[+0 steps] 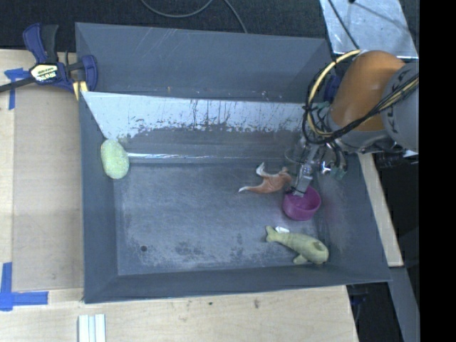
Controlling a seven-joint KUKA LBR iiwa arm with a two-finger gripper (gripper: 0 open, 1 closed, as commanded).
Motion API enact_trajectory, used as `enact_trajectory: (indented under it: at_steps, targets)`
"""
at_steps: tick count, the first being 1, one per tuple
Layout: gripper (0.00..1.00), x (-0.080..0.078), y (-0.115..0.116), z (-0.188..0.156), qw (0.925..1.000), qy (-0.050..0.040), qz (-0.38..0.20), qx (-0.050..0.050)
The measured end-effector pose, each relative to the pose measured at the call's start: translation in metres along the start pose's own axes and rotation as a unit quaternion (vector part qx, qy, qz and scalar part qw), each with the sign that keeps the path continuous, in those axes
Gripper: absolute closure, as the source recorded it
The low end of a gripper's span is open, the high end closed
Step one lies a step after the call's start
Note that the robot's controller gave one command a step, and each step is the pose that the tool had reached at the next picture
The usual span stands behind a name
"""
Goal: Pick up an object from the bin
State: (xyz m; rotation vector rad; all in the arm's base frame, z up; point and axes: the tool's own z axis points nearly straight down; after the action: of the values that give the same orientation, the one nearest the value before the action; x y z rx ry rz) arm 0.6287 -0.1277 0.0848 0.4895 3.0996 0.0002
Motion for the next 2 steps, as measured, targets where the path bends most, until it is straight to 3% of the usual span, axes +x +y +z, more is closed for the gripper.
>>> enact_trajectory:
  at_steps: [1,2]
  targets:
    - [1.00,-0.0004,0.0025,0.0106,0.9989,-0.0015,0.048,0.000]
    - [1.00,-0.0005,0.0025,0.0105,0.9989,-0.0015,0.047,0.001]
